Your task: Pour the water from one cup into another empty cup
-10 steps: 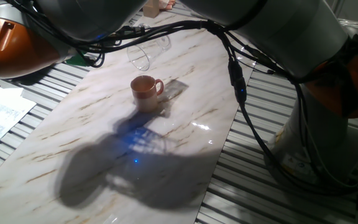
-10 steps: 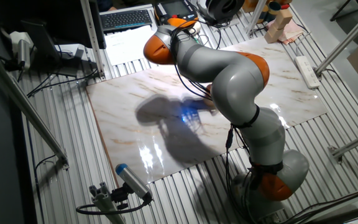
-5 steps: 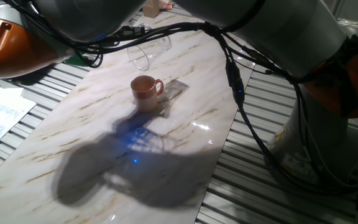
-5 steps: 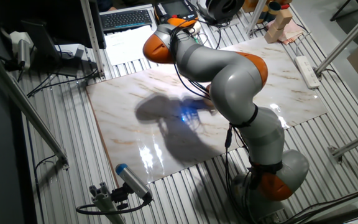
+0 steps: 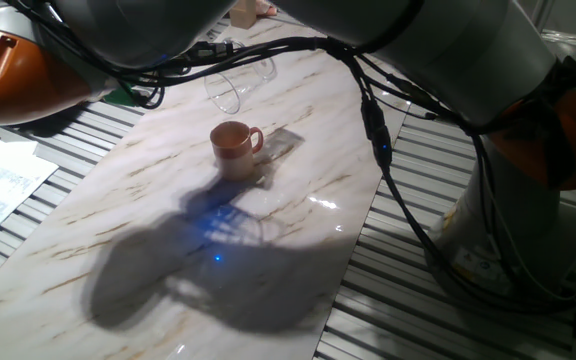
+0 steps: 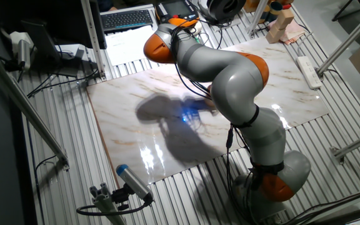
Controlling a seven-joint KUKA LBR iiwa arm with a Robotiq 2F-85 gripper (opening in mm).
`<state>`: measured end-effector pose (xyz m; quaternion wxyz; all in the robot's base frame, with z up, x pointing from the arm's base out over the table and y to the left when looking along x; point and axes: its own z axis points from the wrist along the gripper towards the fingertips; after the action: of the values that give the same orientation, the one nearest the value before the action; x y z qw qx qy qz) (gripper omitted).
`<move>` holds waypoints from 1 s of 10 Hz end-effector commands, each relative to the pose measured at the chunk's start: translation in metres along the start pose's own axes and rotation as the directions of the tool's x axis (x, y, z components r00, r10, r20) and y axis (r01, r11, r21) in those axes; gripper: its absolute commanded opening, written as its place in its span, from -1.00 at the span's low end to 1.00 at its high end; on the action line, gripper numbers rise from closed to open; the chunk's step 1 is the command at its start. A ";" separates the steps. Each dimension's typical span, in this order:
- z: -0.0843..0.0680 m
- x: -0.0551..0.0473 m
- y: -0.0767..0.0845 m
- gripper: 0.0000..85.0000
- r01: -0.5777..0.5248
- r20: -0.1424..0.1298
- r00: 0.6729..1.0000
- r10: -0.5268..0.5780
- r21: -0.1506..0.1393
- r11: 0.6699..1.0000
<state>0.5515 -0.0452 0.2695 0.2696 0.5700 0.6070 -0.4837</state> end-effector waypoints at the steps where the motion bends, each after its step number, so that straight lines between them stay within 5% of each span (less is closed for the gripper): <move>1: 0.000 0.000 0.000 -1.00 0.000 0.000 1.000 0.000 0.001 1.000; 9: 0.000 -0.002 -0.002 -1.00 -0.001 0.005 1.000 0.001 0.013 1.000; 10: -0.001 -0.002 -0.002 -1.00 0.006 -0.008 1.000 -0.006 -0.039 0.999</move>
<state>0.5502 -0.0453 0.2720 0.2697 0.5678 0.6135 -0.4779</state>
